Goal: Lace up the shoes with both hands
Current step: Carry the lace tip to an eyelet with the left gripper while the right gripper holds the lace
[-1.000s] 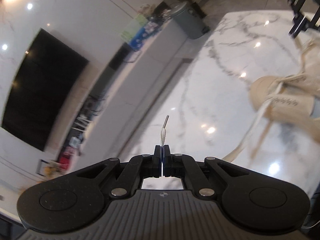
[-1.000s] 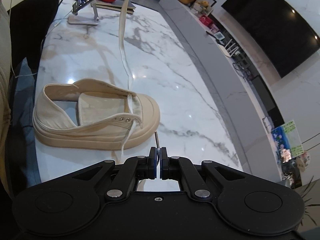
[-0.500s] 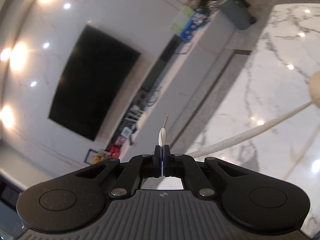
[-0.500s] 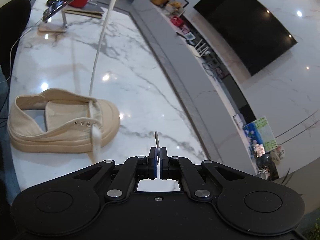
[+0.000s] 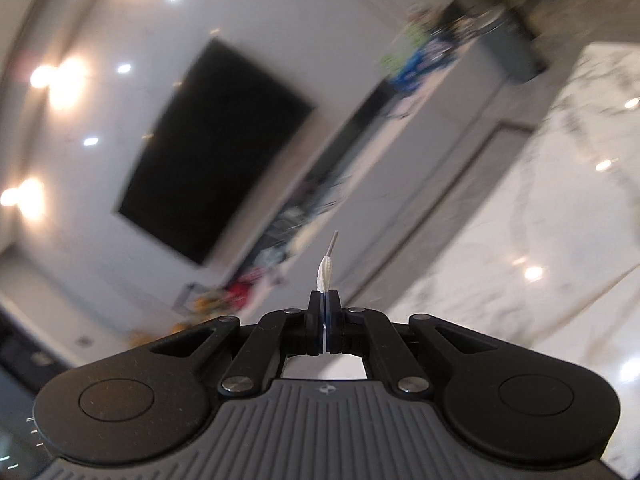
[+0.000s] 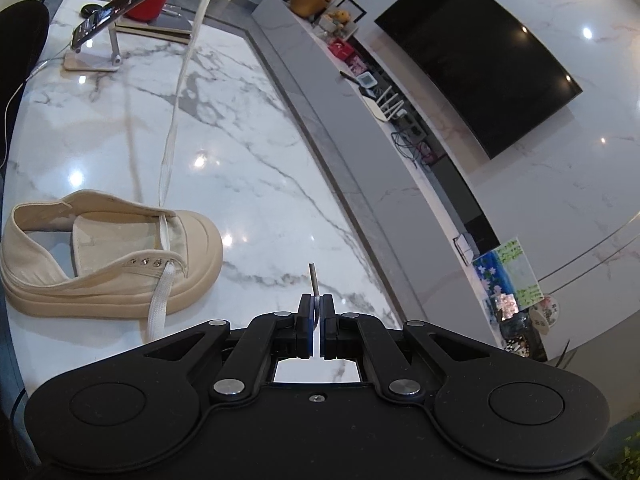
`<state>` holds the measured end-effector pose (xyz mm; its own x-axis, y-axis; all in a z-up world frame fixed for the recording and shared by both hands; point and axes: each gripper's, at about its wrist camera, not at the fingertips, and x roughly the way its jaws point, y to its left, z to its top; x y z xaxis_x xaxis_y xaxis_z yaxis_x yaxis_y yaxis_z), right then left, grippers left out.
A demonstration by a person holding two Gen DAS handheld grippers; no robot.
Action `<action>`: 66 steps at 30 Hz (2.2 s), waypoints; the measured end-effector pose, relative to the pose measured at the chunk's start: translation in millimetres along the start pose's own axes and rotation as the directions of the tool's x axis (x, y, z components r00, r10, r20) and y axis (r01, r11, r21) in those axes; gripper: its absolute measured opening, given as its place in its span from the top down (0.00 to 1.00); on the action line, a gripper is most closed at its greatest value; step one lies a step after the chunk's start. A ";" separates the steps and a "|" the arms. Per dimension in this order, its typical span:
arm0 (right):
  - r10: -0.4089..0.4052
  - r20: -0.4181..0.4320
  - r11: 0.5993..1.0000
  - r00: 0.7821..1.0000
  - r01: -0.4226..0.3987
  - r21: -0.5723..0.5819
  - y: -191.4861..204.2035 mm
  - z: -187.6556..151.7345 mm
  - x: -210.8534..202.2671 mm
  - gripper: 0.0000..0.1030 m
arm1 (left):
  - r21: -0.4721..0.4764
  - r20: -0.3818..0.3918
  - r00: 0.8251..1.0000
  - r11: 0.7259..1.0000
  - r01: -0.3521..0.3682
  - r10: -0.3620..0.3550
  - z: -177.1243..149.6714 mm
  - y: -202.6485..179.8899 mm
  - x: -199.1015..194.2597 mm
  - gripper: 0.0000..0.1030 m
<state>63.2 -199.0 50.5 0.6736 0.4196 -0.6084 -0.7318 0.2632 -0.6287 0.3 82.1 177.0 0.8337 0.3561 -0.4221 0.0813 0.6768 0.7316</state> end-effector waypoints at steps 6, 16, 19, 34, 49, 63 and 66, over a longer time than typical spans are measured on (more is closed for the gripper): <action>0.043 0.017 0.999 0.999 -0.043 -0.012 6.5 5.1 0.9 0.99 | 0.045 0.075 0.975 0.978 0.205 -0.208 8.7 -56.8 5.1 1.00; 0.140 0.026 0.990 0.990 -0.140 -0.008 23.9 16.6 15.5 0.99 | 0.080 0.159 0.843 0.858 0.508 -0.514 -5.1 -139.4 18.3 0.99; 0.175 0.042 0.984 0.984 -0.176 0.020 28.7 21.2 22.3 0.99 | 0.089 0.154 0.797 0.811 0.578 -0.585 -10.7 -162.6 23.7 0.99; 0.348 0.072 0.938 0.935 -0.347 -0.018 59.2 54.5 54.0 0.99 | -0.067 0.021 0.761 0.759 0.648 -0.648 -30.1 -195.6 74.6 0.99; 0.362 -0.023 0.932 0.932 -0.361 0.027 49.7 46.6 85.1 0.99 | -0.041 0.223 0.622 0.630 0.775 -0.750 -22.0 -175.6 42.3 0.99; 0.400 -0.011 0.917 0.917 -0.400 0.008 31.8 47.8 73.9 0.99 | 0.021 0.231 0.595 0.615 0.788 -0.770 9.0 -230.1 42.5 0.98; 0.402 -0.003 0.916 0.916 -0.402 0.005 34.1 48.3 73.4 0.99 | -0.012 0.218 0.617 0.630 0.777 -0.757 2.5 -220.9 42.9 0.98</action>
<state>82.6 -117.3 7.8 0.3228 0.4877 -0.8111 -0.9414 0.0767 -0.3286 19.5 -53.7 -1.3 0.5715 -0.4328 -0.6971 0.6925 0.7102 0.1267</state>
